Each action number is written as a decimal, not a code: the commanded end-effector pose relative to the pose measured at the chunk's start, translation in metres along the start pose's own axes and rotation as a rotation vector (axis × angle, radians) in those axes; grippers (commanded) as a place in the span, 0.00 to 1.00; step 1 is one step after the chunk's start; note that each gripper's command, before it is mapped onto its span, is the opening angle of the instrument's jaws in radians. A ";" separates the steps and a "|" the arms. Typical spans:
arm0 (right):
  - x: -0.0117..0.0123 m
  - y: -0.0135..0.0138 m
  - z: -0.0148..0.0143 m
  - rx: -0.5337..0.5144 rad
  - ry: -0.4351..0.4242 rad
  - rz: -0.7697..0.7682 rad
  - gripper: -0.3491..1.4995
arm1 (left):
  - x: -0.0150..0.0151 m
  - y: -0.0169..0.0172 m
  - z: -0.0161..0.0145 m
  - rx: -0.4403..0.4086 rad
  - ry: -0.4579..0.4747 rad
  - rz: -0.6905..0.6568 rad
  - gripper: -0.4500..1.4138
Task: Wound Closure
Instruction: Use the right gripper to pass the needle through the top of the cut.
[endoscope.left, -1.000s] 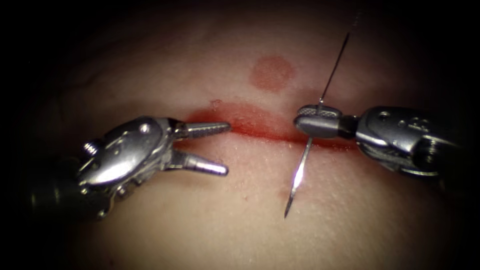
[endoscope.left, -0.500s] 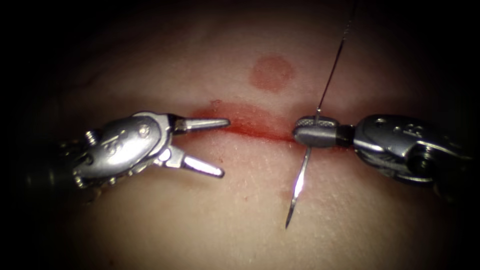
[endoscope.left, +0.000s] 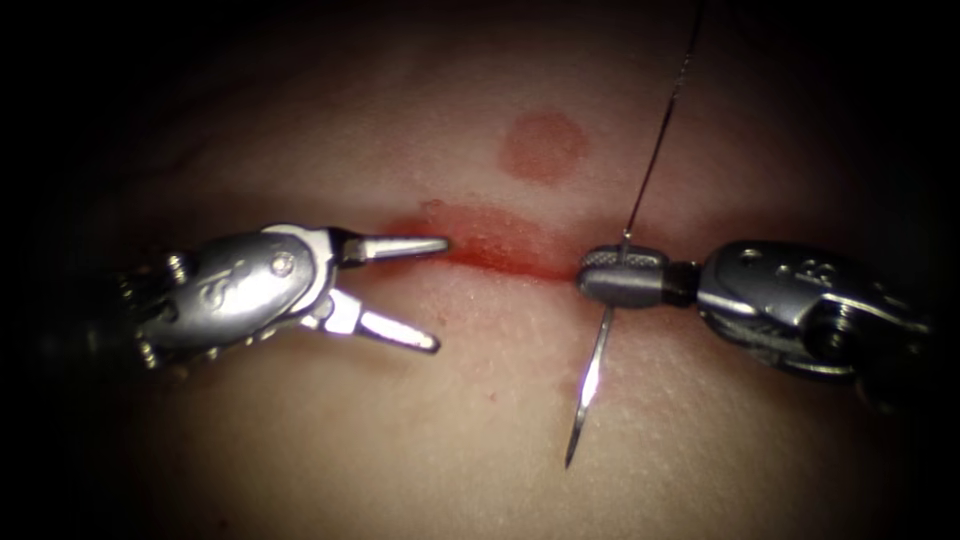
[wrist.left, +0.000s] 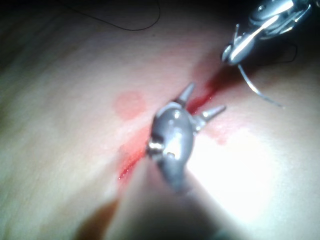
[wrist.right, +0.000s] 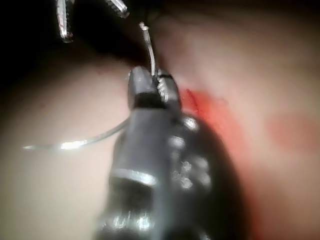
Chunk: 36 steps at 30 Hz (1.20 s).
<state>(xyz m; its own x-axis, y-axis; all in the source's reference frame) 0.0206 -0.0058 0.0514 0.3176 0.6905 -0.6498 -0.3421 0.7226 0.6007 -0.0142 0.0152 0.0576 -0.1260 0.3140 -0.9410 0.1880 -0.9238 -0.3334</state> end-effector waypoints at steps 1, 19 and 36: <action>-0.0005 -0.0001 0.0008 -0.003 -0.001 0.004 0.00 | -0.0006 -0.0002 0.0005 0.000 0.001 -0.020 0.43; -0.0006 0.0003 0.0008 -0.021 -0.001 -0.046 0.00 | -0.0023 0.0011 -0.0015 0.069 0.006 -0.040 0.37; 0.0010 0.0005 0.0013 -0.057 0.020 -0.155 0.00 | -0.0023 0.0007 -0.0020 0.128 -0.012 -0.090 0.40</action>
<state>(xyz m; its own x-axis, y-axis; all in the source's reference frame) 0.0211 -0.0046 0.0511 0.3515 0.5773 -0.7370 -0.3440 0.8118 0.4718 -0.0113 0.0144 0.0587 -0.1485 0.3936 -0.9072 0.0502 -0.9132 -0.4044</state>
